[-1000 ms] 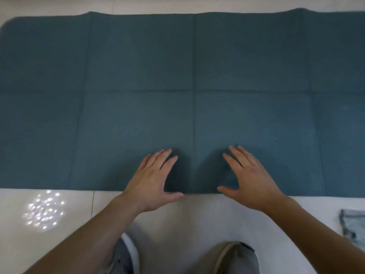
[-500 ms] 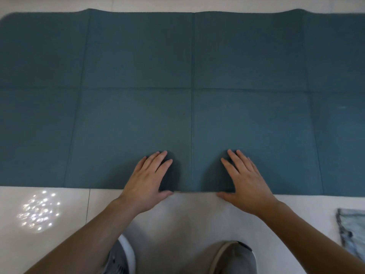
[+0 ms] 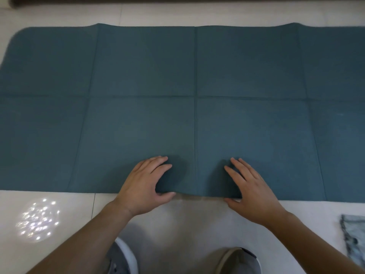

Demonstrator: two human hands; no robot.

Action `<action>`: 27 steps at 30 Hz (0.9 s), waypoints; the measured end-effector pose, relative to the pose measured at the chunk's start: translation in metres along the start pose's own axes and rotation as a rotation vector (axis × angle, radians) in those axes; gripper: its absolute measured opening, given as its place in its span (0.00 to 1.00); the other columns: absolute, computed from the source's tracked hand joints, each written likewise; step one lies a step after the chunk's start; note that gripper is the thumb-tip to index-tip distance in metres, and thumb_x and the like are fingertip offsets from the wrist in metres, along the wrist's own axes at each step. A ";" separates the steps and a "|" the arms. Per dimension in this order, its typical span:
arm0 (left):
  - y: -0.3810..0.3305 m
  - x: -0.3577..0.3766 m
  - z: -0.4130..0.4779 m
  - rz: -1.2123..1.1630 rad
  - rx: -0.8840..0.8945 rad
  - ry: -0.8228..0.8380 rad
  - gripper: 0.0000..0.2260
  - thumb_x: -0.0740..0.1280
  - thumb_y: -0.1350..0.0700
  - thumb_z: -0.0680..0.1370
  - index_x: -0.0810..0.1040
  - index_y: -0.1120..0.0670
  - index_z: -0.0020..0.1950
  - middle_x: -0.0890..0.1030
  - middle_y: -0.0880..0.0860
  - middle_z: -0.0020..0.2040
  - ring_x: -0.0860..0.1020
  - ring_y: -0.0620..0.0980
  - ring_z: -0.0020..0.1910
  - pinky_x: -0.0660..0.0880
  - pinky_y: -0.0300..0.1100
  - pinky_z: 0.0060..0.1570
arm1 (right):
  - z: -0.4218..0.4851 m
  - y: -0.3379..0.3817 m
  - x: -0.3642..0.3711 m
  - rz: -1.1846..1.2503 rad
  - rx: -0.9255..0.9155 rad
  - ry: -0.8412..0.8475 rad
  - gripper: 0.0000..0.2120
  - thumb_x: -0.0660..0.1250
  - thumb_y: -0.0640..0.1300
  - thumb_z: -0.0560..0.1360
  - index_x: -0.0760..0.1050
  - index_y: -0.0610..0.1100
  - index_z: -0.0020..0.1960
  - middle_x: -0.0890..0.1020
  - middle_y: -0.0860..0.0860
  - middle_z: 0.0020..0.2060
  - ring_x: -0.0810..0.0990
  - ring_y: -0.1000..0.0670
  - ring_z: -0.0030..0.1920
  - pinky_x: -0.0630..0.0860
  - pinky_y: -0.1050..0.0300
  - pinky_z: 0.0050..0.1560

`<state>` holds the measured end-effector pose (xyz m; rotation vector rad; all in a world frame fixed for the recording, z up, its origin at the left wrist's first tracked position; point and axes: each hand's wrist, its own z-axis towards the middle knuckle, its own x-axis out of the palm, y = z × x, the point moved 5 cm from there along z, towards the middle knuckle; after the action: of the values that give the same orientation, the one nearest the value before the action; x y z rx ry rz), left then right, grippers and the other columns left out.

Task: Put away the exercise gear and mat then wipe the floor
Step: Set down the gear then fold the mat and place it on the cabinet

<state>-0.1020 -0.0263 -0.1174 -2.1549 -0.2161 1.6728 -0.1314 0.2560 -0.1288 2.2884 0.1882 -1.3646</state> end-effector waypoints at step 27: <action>-0.024 -0.116 0.053 0.060 0.160 -0.317 0.17 0.61 0.36 0.74 0.81 0.46 0.38 0.78 0.43 0.34 0.78 0.46 0.32 0.71 0.39 0.29 | 0.004 0.019 -0.129 0.048 -0.121 -0.557 0.14 0.62 0.54 0.73 0.82 0.48 0.41 0.80 0.55 0.36 0.78 0.50 0.38 0.76 0.57 0.33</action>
<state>-0.1814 -0.0350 -0.0154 -1.7911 -0.1024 1.9900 -0.1927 0.2527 -0.0138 1.7237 0.0300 -1.8436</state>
